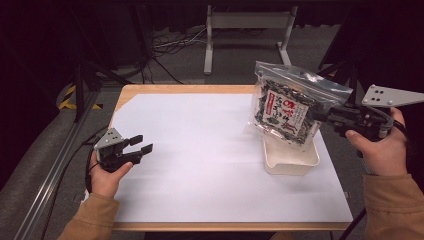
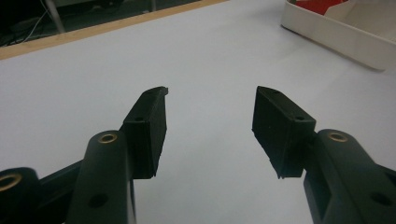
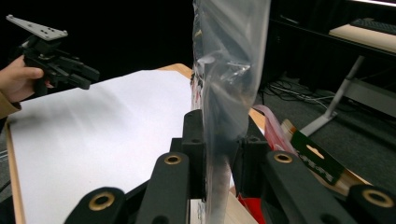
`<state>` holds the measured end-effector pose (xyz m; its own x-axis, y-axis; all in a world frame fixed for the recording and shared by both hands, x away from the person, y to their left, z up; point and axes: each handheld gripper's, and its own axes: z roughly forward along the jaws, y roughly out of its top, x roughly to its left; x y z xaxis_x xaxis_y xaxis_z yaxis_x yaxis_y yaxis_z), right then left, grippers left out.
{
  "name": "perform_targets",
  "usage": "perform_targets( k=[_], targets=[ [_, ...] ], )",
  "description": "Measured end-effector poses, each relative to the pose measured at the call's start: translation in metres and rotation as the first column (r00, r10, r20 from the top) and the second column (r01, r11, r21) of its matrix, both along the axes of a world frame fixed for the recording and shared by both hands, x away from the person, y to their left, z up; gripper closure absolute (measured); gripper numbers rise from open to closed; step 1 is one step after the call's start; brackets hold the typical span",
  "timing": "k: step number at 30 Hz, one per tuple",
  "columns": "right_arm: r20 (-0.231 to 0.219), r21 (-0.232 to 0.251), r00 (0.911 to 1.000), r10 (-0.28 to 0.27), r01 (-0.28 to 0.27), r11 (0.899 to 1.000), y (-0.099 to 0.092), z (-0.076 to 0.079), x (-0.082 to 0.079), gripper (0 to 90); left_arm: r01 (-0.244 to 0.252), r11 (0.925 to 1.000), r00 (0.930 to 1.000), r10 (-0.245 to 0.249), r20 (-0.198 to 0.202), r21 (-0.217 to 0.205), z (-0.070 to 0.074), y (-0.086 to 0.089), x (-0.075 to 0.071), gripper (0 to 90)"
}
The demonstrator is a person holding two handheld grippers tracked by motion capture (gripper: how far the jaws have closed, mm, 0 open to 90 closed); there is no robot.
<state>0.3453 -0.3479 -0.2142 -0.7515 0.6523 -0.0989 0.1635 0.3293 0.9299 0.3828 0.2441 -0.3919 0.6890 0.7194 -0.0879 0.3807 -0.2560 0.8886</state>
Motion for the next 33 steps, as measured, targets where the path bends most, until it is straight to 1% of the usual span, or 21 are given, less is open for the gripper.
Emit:
perform_targets(
  k=[5, 11, 12, 13, 16, 19, 24, 33],
  targets=[
    [0.005, -0.017, 0.9992, -0.039, 0.039, 0.999, -0.006, -0.002, -0.001, 77.1, 0.001, 1.0, 1.0, -0.001, -0.004, 0.002, -0.002, -0.001, 0.0, 45.5],
    [0.0, -0.022, 0.997, -0.077, 0.077, 0.997, -0.012, -0.005, -0.001, 77.1, -0.002, 1.0, 1.0, 0.002, 0.001, 0.007, -0.002, 0.001, 0.001, 45.6],
    [-0.002, -0.021, 0.9968, -0.08, 0.08, 0.997, -0.012, -0.006, -0.001, 77.1, -0.003, 1.0, 1.0, 0.003, -0.009, -0.005, -0.003, 0.0, 0.0, 45.6],
    [-0.005, -0.017, 0.9961, -0.088, 0.088, 0.996, -0.013, -0.008, -0.001, 77.1, -0.003, 1.0, 0.9999, 0.003, -0.01, -0.004, -0.003, 0.001, 0.0, 45.6],
    [-0.015, -0.007, 0.9941, -0.107, 0.107, 0.994, -0.016, -0.013, 0.0, 77.1, -0.003, 1.0, 1.0, 0.003, -0.002, 0.003, -0.003, 0.001, 0.001, 45.6],
    [-0.036, -0.012, 0.9912, -0.128, 0.127, 0.992, -0.018, -0.019, 0.003, 77.1, -0.001, 1.0, 1.0, 0.001, -0.005, 0.006, -0.004, 0.001, 0.001, 45.6],
    [-0.063, 0.0, 0.9865, -0.151, 0.151, 0.988, -0.025, -0.027, 0.007, 77.1, 0.003, 0.9999, 1.0, -0.003, -0.009, 0.011, -0.004, -0.001, 0.001, 45.6],
    [-0.088, -0.01, 0.9773, -0.193, 0.193, 0.981, -0.029, -0.036, 0.009, 77.1, 0.002, 0.9999, 0.9998, -0.002, -0.017, 0.013, -0.005, -0.001, 0.001, 45.4]
  ],
)
